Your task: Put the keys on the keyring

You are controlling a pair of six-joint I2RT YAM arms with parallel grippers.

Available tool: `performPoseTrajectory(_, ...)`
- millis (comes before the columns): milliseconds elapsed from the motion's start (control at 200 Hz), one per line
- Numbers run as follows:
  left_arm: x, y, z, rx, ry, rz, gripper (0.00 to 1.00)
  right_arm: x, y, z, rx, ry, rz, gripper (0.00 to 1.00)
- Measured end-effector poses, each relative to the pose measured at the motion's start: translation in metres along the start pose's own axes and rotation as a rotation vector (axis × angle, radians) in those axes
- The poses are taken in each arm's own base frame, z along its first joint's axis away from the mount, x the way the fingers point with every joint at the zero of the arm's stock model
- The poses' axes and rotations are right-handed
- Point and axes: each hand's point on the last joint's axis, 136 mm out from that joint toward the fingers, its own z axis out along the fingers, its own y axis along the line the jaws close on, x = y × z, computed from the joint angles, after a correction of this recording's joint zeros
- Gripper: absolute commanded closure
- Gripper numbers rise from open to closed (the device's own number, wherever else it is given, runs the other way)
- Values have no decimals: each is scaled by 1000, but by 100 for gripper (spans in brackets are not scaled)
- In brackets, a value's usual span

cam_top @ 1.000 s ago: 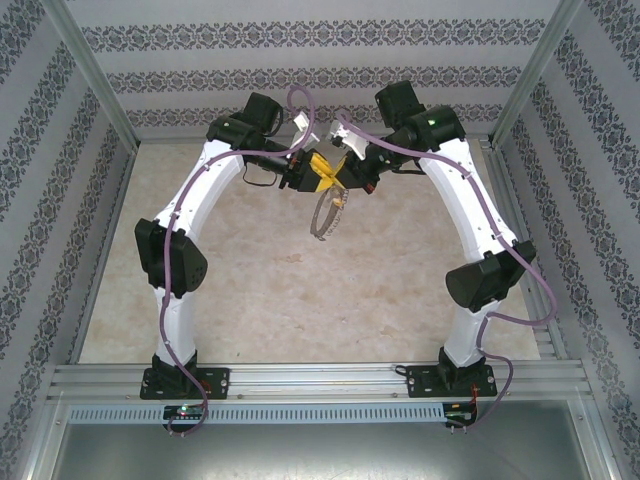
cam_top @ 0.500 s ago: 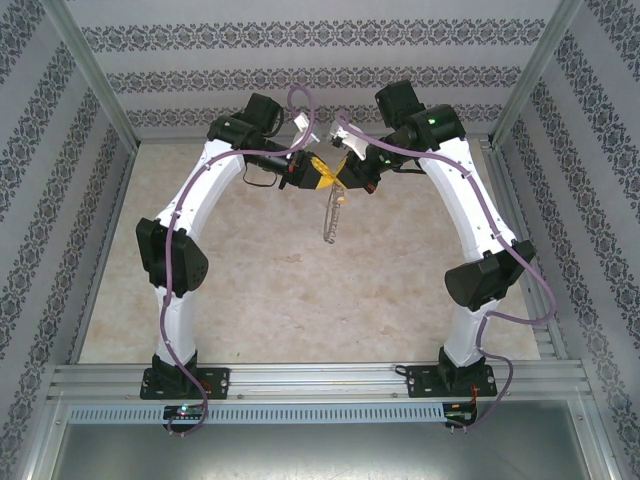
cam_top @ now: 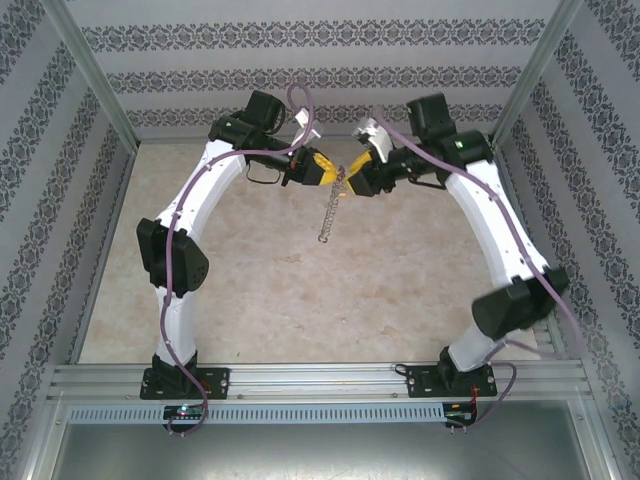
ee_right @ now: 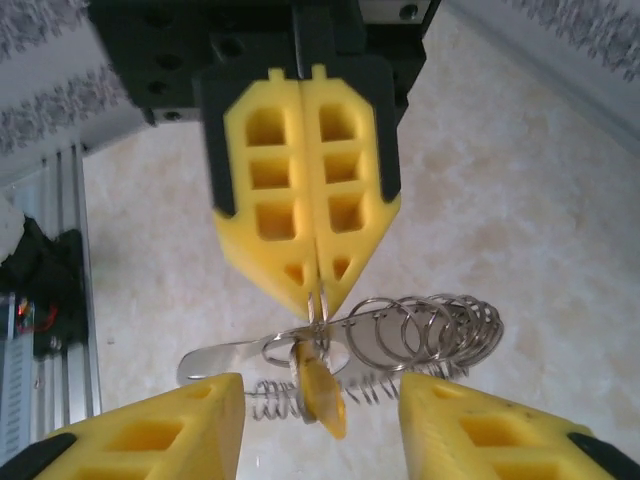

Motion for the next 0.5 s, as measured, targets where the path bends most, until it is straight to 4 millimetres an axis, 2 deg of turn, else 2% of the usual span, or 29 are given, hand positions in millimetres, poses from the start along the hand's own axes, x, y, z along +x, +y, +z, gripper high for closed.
performPoseTrajectory(140,-3,0,0,4,-10,-3,100,13,5,-9,-12,-145,79,49)
performPoseTrajectory(340,-6,1,0,6,-19,1,100,29,-1,18,-63,-214,155,48)
performPoseTrajectory(500,-7,2,0,5,-21,-3,100,18,3,30,-94,-255,137,48)
